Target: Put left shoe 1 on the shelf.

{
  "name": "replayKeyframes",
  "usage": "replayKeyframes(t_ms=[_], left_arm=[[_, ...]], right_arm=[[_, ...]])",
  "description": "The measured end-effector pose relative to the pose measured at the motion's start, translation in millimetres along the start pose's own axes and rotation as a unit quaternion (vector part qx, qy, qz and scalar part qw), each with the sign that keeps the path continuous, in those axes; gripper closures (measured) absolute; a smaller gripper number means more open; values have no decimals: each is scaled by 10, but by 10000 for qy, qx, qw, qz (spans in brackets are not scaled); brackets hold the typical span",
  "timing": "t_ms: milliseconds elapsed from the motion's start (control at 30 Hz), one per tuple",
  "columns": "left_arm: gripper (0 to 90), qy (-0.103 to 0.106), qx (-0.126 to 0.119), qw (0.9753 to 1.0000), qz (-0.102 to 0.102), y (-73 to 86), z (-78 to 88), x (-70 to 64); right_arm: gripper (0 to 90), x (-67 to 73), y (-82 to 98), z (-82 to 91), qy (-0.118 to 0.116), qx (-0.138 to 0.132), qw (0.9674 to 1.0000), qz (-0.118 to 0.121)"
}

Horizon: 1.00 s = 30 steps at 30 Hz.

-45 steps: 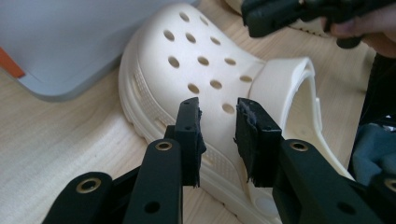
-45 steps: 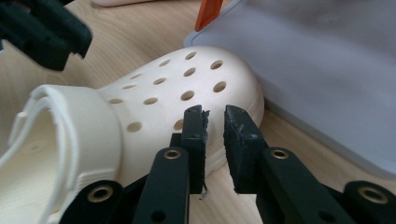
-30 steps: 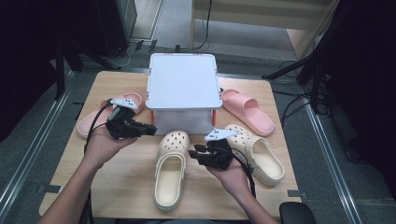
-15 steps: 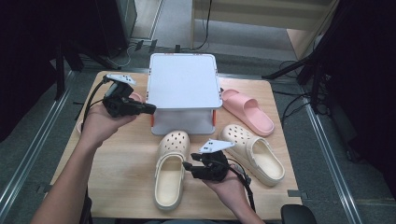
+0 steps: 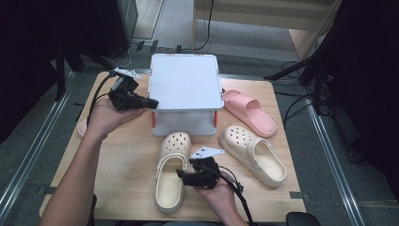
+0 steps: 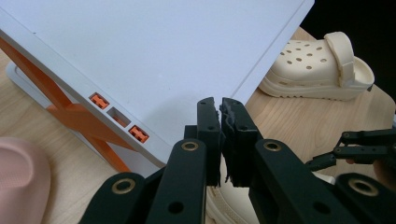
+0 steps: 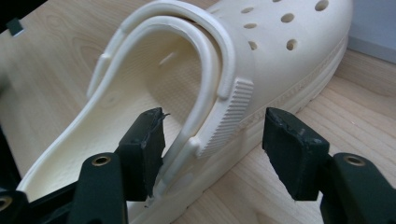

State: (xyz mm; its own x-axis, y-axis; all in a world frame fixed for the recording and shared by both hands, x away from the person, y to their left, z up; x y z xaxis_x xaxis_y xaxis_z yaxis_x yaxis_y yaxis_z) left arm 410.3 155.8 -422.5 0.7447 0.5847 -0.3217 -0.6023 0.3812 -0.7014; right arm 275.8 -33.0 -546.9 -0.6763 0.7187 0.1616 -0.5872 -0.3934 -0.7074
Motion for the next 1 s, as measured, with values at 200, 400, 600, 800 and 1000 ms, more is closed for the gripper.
replayKeyframes(t_ms=[200,400,600,800,1000], left_arm=[[859,-74,-26,9999,-70,5,2,-4],[857,-99,-34,9999,-76,8,2,-6],[856,-134,-36,9998,-109,10,1,-14],[853,-195,-28,9997,-138,8,-3,-20],[852,-201,-29,9997,-144,8,-3,-21]], right_arm=[[400,15,4,-102,66,19,9999,-75],[430,-10,2,-122,34,42,9999,-123],[531,-53,-11,-96,-36,89,9999,-70],[681,-105,-35,-63,-90,190,9996,-169],[781,-165,-83,-45,-37,242,9993,-281]])
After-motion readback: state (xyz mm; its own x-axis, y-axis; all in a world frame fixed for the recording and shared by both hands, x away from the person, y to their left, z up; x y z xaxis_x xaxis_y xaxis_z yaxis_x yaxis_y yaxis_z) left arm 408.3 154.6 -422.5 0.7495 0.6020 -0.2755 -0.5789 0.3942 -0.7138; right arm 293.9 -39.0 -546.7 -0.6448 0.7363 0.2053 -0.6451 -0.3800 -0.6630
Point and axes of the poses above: each handheld gripper's, and its own axes: z roughly backward along the jaws, y roughly out of its underside, x roughly to its left, the point moved 7 cm from there along -z, roughly forward along the jaws, and after that the axes turned 5 degrees about y, right-handed, at the moved point
